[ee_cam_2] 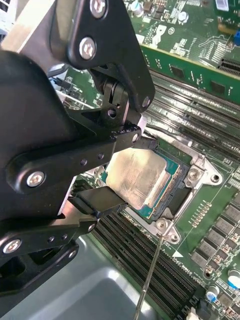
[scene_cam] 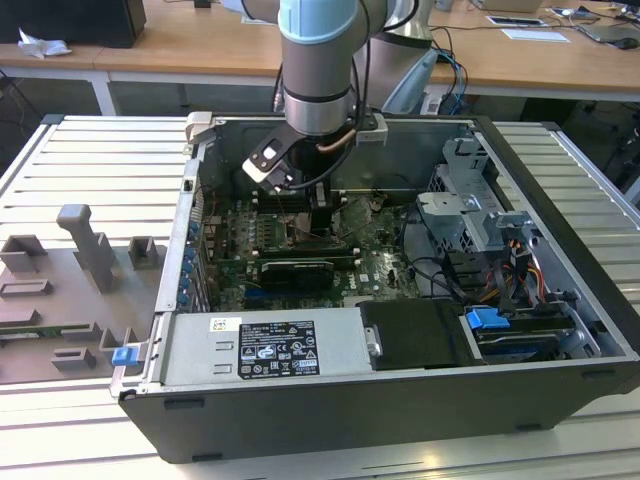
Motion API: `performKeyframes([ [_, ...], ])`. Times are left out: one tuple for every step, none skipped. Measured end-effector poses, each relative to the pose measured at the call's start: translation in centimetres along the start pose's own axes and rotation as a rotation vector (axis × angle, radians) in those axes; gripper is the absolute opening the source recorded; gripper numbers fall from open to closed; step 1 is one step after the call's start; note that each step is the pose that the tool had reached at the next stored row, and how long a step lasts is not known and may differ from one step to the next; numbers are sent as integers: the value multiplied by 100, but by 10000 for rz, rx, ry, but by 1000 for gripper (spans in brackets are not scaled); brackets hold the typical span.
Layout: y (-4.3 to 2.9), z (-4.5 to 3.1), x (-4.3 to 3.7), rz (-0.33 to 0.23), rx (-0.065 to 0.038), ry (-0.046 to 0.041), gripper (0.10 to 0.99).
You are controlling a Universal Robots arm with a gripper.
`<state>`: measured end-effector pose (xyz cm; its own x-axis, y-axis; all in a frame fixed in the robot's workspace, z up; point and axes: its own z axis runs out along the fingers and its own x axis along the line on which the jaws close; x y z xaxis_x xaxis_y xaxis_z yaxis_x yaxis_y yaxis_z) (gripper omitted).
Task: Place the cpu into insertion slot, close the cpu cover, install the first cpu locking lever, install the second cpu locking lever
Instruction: 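Place the cpu into insertion slot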
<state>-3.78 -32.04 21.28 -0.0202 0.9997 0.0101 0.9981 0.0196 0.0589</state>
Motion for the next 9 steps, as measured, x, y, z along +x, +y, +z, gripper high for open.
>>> performKeyframes([
  [0, 6, 0, 20, 0, -2, 545],
  [-2, 21, 0, 37, 0, -3, 545],
  [-2, 44, 0, 42, 0, -3, 545],
  [1, 53, 1, 40, 0, -4, 545],
  [3, 62, 1, 39, 0, -3, 545],
  [5, 72, 1, 40, 0, -4, 545],
  [5, 81, 1, 42, 0, -4, 545],
  [5, 90, 1, 45, 0, -3, 545],
  [5, 96, 1, 45, 0, -4, 545],
])
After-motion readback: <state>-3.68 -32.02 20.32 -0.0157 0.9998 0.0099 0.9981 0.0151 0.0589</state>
